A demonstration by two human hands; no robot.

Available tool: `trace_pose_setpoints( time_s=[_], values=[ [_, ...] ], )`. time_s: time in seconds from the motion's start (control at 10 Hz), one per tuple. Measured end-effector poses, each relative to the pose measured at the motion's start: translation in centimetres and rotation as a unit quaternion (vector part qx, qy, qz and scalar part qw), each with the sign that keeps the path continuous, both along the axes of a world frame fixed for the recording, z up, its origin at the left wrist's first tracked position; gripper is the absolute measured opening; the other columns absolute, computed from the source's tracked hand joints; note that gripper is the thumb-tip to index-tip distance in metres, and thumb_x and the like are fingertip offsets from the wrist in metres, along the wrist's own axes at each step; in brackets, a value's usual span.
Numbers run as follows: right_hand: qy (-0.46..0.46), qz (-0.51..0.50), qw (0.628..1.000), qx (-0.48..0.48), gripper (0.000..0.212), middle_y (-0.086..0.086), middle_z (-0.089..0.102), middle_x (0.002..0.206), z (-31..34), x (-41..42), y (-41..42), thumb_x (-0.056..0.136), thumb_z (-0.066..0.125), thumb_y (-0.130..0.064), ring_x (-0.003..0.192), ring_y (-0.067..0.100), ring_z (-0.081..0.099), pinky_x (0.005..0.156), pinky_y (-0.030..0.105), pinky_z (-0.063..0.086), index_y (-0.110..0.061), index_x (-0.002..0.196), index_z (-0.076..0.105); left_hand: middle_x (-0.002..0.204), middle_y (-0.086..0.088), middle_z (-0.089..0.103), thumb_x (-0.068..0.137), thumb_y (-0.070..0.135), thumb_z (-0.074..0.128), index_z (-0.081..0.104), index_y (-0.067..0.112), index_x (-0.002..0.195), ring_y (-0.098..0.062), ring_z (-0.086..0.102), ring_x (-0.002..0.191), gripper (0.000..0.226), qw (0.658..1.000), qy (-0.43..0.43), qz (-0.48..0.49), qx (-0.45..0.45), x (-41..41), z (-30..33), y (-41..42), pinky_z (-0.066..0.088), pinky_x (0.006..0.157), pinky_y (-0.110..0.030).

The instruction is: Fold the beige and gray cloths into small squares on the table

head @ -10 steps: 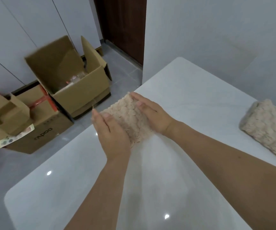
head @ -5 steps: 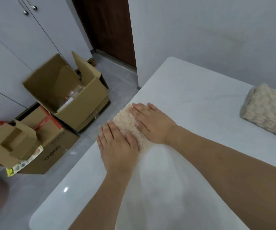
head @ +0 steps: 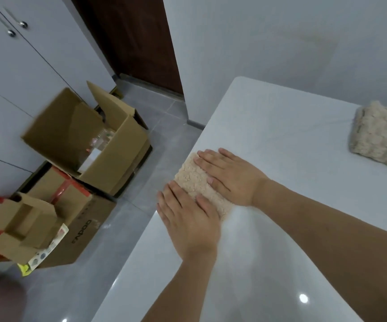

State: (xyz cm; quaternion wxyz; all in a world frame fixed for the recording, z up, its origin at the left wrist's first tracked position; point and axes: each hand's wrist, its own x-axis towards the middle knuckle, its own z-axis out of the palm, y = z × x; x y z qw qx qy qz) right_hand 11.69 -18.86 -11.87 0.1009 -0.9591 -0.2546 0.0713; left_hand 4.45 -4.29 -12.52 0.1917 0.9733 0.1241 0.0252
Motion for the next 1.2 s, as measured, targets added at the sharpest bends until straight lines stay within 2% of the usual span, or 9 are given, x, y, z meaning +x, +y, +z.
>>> trace_pose_setpoints(
  time_s=[0.2, 0.3, 0.4, 0.5, 0.6, 0.7, 0.9, 1.0, 1.2],
  values=[
    [-0.025, -0.076, 0.997, 0.004, 0.058, 0.003, 0.019, 0.16, 0.3, -0.3, 0.9, 0.1, 0.011, -0.042, 0.148, 0.016, 0.016, 0.121, 0.037, 0.008, -0.021, 0.154, 0.017, 0.157, -0.02, 0.027, 0.095, 0.038, 0.028, 0.022, -0.002, 0.152, -0.035, 0.019, 0.146, 0.069, 0.999, 0.016, -0.025, -0.041, 0.9, 0.1, 1.1, 0.014, 0.122, -0.049],
    [-0.033, -0.22, 0.973, 0.062, 0.061, 0.007, 0.025, 0.158, 0.1, -2.0, 1.7, 0.1, 0.013, -0.043, 0.147, 0.018, 0.02, 0.121, 0.031, 0.007, -0.014, 0.149, 0.031, 0.157, -0.018, 0.025, 0.095, 0.035, 0.037, 0.022, -0.001, 0.151, -0.036, 0.018, 0.146, 0.068, 0.995, 0.01, -0.04, -0.093, 1.4, 0.2, 1.8, 0.013, 0.121, -0.05],
    [-0.021, -0.373, 0.904, 0.207, 0.053, 0.003, 0.024, 0.158, 0.4, -4.6, 2.8, 0.104, 0.023, -0.038, 0.146, 0.012, 0.017, 0.12, 0.025, 0.006, -0.011, 0.149, 0.032, 0.155, -0.013, 0.026, 0.092, 0.031, 0.039, 0.028, 0.004, 0.15, -0.035, 0.022, 0.142, 0.065, 0.983, 0.027, -0.038, -0.177, 2.1, 1.4, 2.7, 0.015, 0.119, -0.05],
    [-0.023, -0.507, 0.769, 0.388, 0.049, -0.007, 0.025, 0.157, 1.4, -7.5, 5.4, 0.103, 0.028, -0.035, 0.144, 0.001, 0.018, 0.119, 0.022, 0.012, -0.018, 0.149, 0.032, 0.151, -0.004, 0.037, 0.093, 0.032, 0.032, 0.039, 0.01, 0.145, -0.022, 0.028, 0.14, 0.057, 0.965, -0.022, -0.158, -0.206, 4.3, 2.8, 5.0, 0.002, 0.121, -0.03],
    [-0.045, -0.569, 0.657, 0.493, 0.052, -0.016, 0.025, 0.156, 2.0, -9.2, 8.7, 0.099, 0.028, -0.039, 0.14, -0.01, 0.018, 0.118, 0.018, 0.013, -0.024, 0.149, 0.029, 0.152, 0.015, 0.035, 0.103, 0.03, 0.031, 0.038, 0.022, 0.148, -0.003, 0.03, 0.14, 0.047, 0.89, 0.048, -0.296, -0.343, 8.6, 3.6, 6.6, 0.01, 0.12, -0.022],
    [-0.062, -0.582, 0.625, 0.516, 0.056, -0.018, 0.02, 0.157, 1.8, -9.3, 11.1, 0.099, 0.028, -0.039, 0.139, -0.014, 0.015, 0.117, 0.015, 0.011, -0.022, 0.152, 0.023, 0.156, 0.021, 0.03, 0.106, 0.03, 0.033, 0.034, 0.032, 0.151, 0.008, 0.022, 0.143, 0.045, 0.808, 0.17, -0.391, -0.408, 11.6, 3.7, 6.9, 0.015, 0.123, -0.029],
    [-0.065, -0.602, 0.669, 0.432, 0.051, -0.008, 0.008, 0.161, 1.2, -7.7, 12.5, 0.105, 0.024, -0.033, 0.145, -0.003, 0.003, 0.12, 0.022, 0.002, -0.016, 0.153, 0.015, 0.161, 0.016, 0.016, 0.108, 0.027, 0.028, 0.023, 0.023, 0.155, 0.005, 0.007, 0.147, 0.047, 0.8, 0.162, -0.494, -0.301, 12.6, 2.7, 6.2, 0.003, 0.119, -0.015],
    [-0.07, -0.602, 0.753, 0.257, 0.059, 0.006, 0.007, 0.161, 0.1, -7.2, 12.8, 0.102, 0.015, -0.037, 0.148, 0.011, 0.0, 0.119, 0.025, -0.002, -0.006, 0.152, 0.015, 0.164, 0.002, 0.011, 0.107, 0.026, 0.026, 0.018, 0.013, 0.156, -0.01, -0.001, 0.151, 0.051, 0.81, 0.098, -0.561, -0.14, 12.8, 1.4, 6.2, 0.0, 0.122, -0.027],
    [0.004, -0.614, 0.779, 0.126, 0.07, 0.007, 0.002, 0.162, 0.2, -6.9, 12.5, 0.093, 0.003, -0.043, 0.149, 0.02, -0.003, 0.119, 0.033, -0.007, -0.008, 0.154, 0.008, 0.165, -0.006, 0.011, 0.1, 0.033, 0.015, 0.013, 0.01, 0.156, -0.022, 0.001, 0.152, 0.061, 0.839, 0.011, -0.541, 0.06, 12.7, 0.5, 5.8, -0.008, 0.121, -0.039]
  ],
)
